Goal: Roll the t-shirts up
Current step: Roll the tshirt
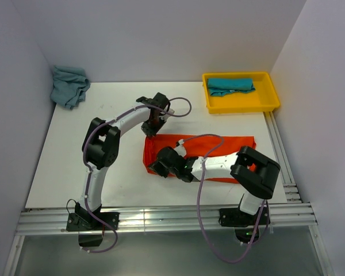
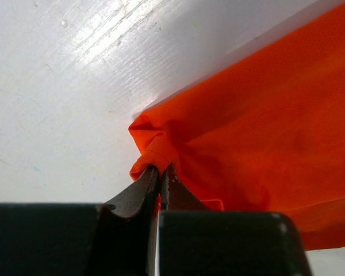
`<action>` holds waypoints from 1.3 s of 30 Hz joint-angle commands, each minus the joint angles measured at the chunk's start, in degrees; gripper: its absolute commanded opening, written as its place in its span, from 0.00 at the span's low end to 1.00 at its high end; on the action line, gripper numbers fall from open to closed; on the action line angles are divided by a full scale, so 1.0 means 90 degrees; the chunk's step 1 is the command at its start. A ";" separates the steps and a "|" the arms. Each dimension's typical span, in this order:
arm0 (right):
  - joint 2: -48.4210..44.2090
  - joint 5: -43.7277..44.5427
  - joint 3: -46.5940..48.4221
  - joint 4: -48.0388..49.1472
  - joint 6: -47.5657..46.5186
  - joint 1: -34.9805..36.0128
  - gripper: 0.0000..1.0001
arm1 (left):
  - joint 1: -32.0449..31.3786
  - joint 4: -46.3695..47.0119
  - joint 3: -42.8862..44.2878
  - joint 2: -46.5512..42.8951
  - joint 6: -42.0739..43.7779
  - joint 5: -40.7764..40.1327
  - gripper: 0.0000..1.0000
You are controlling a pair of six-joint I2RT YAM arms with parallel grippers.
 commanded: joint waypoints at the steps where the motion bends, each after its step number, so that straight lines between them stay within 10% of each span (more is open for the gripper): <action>1: -0.0349 0.0171 -0.0261 0.0418 0.0267 -0.0024 0.00 | -0.0070 -0.0089 0.0220 -0.0018 0.0072 -0.0080 0.06; 19: -0.0545 0.0298 -0.1140 0.1121 0.0716 -0.0034 0.00 | -0.0099 -0.0138 0.0708 -0.0779 0.0277 0.0721 0.55; 28: -0.0525 0.0298 -0.1345 0.1376 0.0853 -0.0024 0.00 | 0.0037 -0.0333 0.0797 -0.1316 0.0228 0.1150 0.56; 39: -0.0750 0.0454 -0.1668 0.1532 0.1107 -0.0034 0.00 | 0.0926 0.0496 -0.1566 -0.2323 0.0267 0.1951 0.47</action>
